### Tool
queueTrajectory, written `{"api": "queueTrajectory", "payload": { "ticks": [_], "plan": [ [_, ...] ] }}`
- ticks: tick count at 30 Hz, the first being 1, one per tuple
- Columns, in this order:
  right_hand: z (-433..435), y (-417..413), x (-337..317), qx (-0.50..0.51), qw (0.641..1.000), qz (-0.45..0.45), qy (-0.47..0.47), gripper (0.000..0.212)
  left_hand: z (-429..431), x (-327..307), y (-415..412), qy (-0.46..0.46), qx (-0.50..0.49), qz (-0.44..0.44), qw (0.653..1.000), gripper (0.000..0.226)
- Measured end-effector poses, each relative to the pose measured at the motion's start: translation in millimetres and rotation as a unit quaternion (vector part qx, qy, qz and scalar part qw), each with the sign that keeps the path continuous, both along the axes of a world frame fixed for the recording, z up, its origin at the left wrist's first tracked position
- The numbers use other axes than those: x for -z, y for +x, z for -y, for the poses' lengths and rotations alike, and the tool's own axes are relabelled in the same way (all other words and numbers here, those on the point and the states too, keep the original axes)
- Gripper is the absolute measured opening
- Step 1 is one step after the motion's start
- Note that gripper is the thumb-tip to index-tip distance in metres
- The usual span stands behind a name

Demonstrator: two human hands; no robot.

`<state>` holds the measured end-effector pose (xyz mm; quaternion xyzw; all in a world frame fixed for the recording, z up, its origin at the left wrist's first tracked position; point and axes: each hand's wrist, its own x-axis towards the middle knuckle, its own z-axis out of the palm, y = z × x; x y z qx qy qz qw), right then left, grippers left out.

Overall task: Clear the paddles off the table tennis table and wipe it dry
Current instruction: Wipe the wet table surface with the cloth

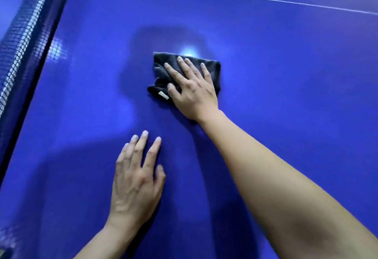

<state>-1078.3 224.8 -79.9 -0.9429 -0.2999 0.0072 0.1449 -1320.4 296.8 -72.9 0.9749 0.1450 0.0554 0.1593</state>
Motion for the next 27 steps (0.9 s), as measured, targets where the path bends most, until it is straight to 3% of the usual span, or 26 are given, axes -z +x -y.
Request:
{"api": "queueTrajectory", "payload": {
  "ticks": [8, 13, 21, 27],
  "plan": [
    [261.4, 27.4, 3.8, 0.189, 0.982, 0.013, -0.022, 0.059, 59.1, 3.6, -20.1, 0.012, -0.044, -0.016, 0.999, 0.057],
    [352.2, 15.5, 0.4, 0.301, 0.953, -0.004, -0.024, 0.061, 68.1, 5.0, -21.0, 0.018, -0.062, -0.018, 0.998, 0.057],
    [328.0, -0.8, -0.6, 0.318, 0.948, -0.004, -0.029, 0.061, 57.4, 3.0, -38.9, 0.001, -0.050, -0.009, 0.999, 0.057],
    [185.6, -42.8, 6.3, 0.204, 0.978, 0.033, -0.030, 0.060, 9.7, 6.9, -103.8, 0.014, -0.077, -0.001, 0.997, 0.057]
  ]
}}
